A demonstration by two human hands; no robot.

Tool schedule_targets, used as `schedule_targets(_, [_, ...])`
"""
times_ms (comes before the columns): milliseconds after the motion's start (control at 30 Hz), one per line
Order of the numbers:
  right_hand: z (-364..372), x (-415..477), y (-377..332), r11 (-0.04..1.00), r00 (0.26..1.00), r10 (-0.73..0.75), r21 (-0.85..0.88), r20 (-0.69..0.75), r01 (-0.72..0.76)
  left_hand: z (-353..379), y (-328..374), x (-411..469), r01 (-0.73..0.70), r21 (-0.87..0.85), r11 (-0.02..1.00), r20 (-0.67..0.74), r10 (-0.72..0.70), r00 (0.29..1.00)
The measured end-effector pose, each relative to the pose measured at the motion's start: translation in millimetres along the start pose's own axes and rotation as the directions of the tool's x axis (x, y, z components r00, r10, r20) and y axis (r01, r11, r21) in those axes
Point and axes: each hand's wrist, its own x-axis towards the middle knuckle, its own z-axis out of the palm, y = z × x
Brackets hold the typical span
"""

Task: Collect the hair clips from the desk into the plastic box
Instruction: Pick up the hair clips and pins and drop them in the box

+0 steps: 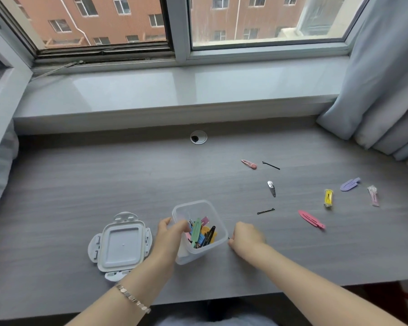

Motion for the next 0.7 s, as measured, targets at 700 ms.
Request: schedule_targets(700, [-64.2,1.9,25.9,0.998,0.988,-0.065,0.011,-0.137,0.067,-7.5,29.2,19.7,-0.076,0.113,0.991,0.118,0.063,0.991])
